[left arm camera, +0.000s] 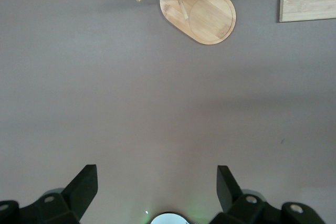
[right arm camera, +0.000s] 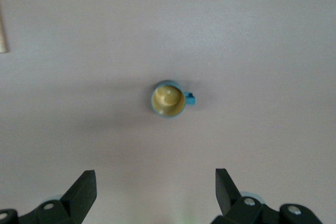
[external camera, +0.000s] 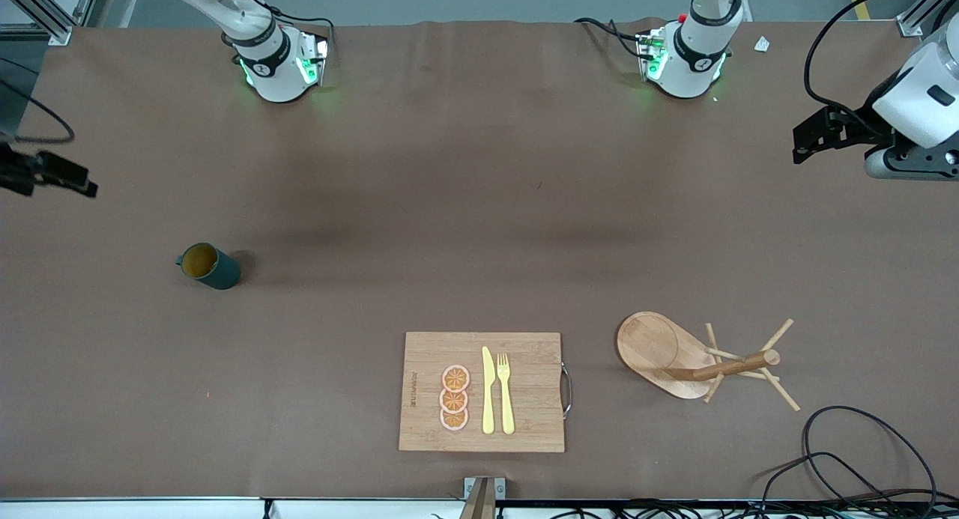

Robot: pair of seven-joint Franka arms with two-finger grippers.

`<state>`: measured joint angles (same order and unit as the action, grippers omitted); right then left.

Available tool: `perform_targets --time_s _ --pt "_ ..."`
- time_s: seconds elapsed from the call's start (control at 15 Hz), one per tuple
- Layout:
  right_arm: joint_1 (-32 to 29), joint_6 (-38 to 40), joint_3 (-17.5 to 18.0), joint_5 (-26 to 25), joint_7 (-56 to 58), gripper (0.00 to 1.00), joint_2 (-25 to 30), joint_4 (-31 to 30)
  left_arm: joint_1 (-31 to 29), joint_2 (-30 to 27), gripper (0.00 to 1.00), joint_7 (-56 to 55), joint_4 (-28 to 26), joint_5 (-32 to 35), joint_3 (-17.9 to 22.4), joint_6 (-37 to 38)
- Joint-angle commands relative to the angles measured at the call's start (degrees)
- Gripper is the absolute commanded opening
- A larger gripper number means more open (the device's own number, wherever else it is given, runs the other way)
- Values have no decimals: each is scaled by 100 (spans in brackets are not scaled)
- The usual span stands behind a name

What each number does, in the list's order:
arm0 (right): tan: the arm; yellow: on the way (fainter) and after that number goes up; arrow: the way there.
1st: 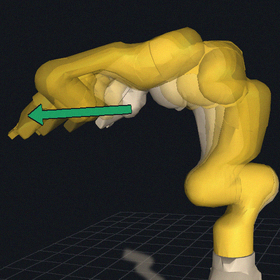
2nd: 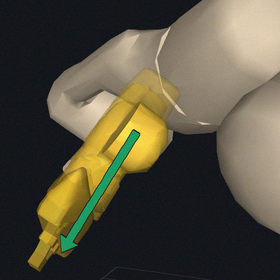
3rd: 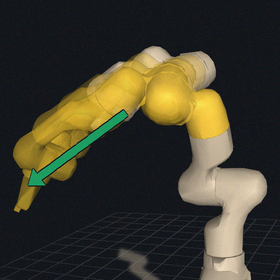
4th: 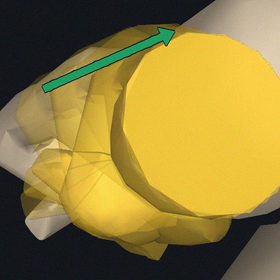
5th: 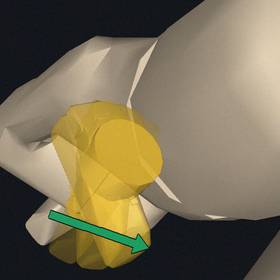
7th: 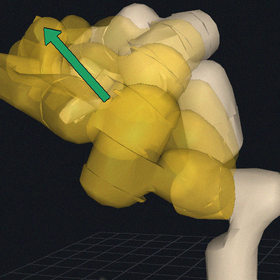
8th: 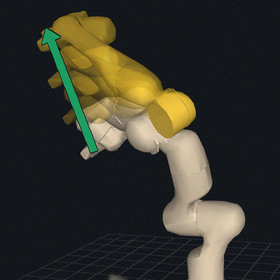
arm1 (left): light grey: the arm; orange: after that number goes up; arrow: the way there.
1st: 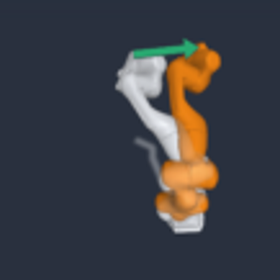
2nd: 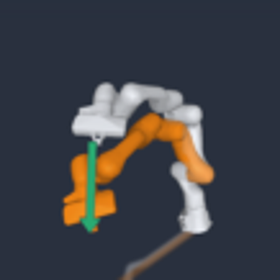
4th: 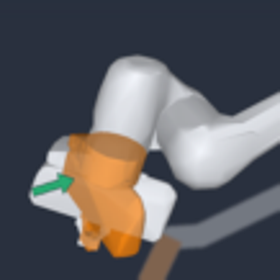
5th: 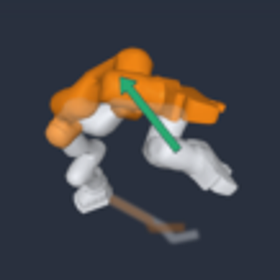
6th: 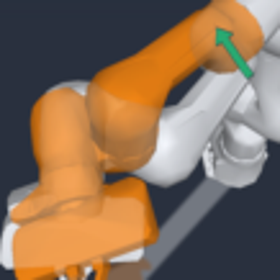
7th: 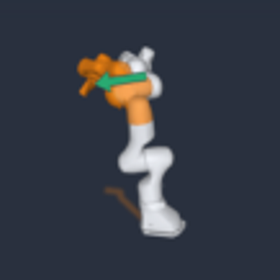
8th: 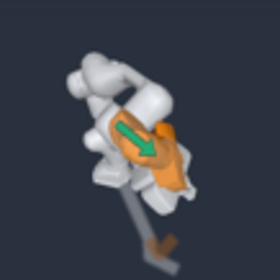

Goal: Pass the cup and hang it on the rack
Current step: 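Reach the right gripper down and grasp the teal mug rim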

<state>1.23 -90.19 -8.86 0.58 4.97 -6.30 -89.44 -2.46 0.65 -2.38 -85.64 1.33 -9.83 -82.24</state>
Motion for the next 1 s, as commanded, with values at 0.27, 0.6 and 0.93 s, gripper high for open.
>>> perform_targets --time_s 0.27,0.6,0.93 --pt "-79 -1780 -20 293 1389 100 -1119 -809 -9 49 100 -25 126 130 -10 138" --pt "-316 -3107 -20 619 2700 100 -1110 -2040 26 67 100 -43 117 139 -18 146" --pt "-360 -5075 -20 628 3422 95 -1206 -3350 44 67 100 -43 100 130 -71 146"
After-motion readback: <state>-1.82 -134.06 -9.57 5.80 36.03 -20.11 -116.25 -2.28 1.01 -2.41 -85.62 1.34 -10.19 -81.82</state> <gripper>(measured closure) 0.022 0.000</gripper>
